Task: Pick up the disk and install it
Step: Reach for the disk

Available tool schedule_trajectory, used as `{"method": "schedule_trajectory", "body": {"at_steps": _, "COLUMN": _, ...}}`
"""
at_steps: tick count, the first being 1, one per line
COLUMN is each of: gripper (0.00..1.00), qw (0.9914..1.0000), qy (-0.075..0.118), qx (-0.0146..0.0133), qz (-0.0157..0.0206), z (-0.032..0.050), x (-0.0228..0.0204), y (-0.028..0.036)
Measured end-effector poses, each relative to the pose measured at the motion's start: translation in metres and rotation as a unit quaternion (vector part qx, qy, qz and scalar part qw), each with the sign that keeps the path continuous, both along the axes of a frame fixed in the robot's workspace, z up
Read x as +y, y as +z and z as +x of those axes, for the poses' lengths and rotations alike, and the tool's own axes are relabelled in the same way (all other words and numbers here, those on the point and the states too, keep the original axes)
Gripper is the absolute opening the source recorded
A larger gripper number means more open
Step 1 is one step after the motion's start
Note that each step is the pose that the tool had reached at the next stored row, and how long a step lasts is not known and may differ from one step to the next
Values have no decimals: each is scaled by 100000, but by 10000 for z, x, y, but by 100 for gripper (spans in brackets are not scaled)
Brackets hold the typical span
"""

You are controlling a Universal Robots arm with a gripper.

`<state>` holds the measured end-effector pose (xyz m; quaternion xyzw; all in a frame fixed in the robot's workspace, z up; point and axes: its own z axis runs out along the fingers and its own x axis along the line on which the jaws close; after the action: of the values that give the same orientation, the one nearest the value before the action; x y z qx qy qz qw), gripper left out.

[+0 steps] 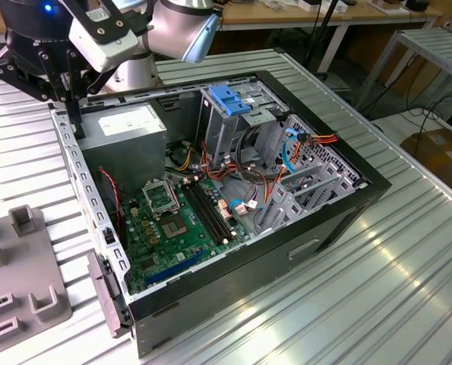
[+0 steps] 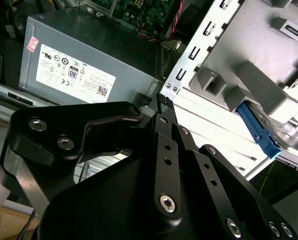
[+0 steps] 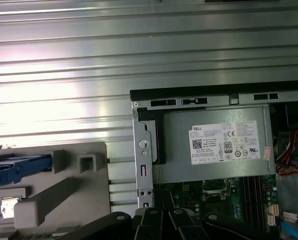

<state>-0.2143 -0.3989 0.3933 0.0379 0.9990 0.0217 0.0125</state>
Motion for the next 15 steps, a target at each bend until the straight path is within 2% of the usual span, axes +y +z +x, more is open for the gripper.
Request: {"method": "schedule_trajectory", "body": {"at_steps": 15, "gripper": 10, "qw": 100000, "qy": -3, "qx": -2, "qz": 1, "z": -99, "x": 0, "y": 0}}
